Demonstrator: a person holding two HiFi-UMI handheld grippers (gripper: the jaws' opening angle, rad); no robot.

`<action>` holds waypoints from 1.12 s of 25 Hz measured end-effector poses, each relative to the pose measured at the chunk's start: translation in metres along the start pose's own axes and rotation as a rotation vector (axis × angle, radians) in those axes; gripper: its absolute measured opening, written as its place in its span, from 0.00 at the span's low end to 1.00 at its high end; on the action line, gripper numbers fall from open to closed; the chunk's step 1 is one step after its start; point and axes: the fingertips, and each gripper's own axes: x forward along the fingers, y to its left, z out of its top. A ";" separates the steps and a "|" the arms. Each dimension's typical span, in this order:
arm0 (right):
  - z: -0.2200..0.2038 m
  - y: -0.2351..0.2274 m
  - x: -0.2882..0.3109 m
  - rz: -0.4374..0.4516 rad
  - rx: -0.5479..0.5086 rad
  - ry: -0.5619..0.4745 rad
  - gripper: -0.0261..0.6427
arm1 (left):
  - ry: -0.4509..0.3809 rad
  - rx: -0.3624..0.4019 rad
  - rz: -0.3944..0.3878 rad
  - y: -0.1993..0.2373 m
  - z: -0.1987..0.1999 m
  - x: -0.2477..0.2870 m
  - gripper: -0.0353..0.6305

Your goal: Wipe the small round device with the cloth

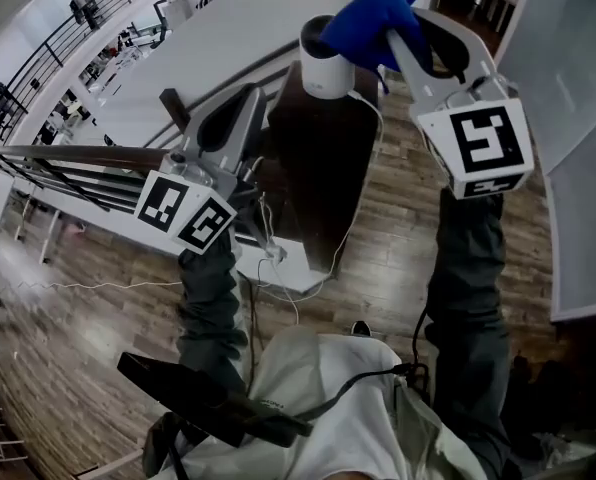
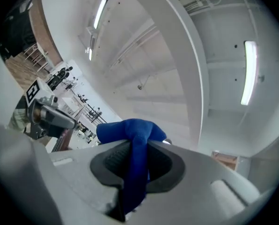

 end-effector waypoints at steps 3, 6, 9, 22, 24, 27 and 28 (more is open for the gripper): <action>-0.018 -0.010 0.018 0.017 0.120 0.010 0.15 | 0.000 -0.012 -0.008 -0.001 -0.004 0.002 0.06; -0.053 0.016 0.020 0.096 0.212 0.055 0.15 | 0.012 -0.019 -0.018 -0.004 -0.009 0.001 0.06; -0.078 0.040 0.014 0.169 0.254 0.111 0.15 | 0.019 -0.019 -0.017 -0.001 -0.009 -0.002 0.06; 0.036 0.023 0.042 -0.019 -0.379 0.017 0.15 | 0.027 -0.062 -0.016 0.001 -0.022 -0.002 0.06; 0.023 0.042 0.047 0.008 -0.453 0.074 0.15 | 0.029 -0.064 -0.020 -0.001 -0.025 -0.003 0.06; 0.009 0.056 0.033 -0.012 -0.476 0.103 0.15 | 0.032 -0.063 -0.013 0.000 -0.025 -0.004 0.06; 0.006 0.059 0.028 -0.004 -0.468 0.105 0.15 | 0.035 -0.059 -0.008 0.001 -0.025 -0.004 0.06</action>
